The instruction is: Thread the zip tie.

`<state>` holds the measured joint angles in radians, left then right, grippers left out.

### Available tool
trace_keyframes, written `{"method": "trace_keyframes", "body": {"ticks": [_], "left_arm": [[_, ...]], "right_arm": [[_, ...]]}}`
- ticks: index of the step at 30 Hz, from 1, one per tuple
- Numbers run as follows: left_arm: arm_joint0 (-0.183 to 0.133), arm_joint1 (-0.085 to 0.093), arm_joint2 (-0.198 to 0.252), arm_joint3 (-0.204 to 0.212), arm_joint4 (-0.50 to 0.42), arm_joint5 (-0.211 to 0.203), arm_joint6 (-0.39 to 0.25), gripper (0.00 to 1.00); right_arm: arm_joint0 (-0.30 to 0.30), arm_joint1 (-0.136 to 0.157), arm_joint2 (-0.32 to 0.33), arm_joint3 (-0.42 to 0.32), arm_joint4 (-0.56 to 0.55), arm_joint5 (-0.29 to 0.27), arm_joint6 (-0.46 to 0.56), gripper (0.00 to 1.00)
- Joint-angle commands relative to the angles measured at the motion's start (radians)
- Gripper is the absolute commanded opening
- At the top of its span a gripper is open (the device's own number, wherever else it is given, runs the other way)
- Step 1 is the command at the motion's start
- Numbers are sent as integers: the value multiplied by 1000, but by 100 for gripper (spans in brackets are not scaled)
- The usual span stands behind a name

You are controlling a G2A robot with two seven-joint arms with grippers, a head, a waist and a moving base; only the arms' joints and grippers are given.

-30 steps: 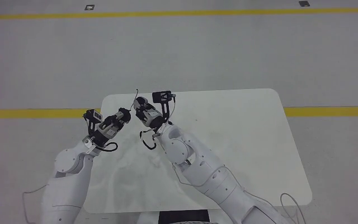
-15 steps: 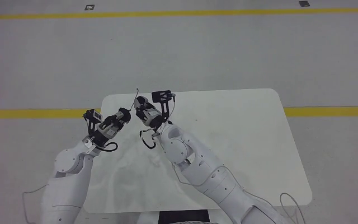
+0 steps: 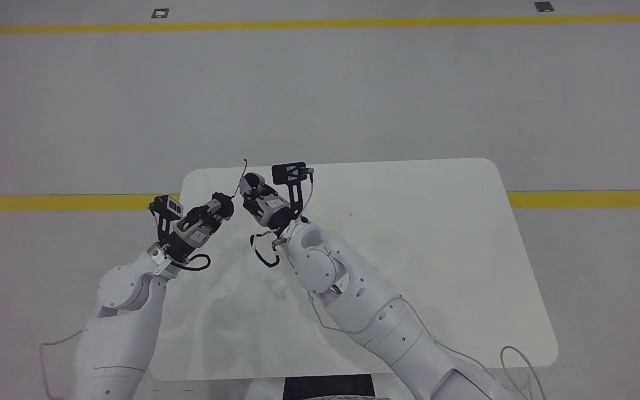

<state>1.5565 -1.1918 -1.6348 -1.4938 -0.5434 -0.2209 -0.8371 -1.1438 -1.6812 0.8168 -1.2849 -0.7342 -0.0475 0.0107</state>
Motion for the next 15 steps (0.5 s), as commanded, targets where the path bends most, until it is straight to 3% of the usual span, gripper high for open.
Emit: {"method": "trace_keyframes", "body": {"ticks": [1, 15], "left_arm": [[0, 0, 0, 0, 0, 0, 0, 0], [0, 0, 7, -5, 4, 2, 19, 0]], "right_arm": [[-1, 0, 1, -1, -1, -2, -2, 0], [-23, -1, 20, -31, 14, -23, -33, 0]]}}
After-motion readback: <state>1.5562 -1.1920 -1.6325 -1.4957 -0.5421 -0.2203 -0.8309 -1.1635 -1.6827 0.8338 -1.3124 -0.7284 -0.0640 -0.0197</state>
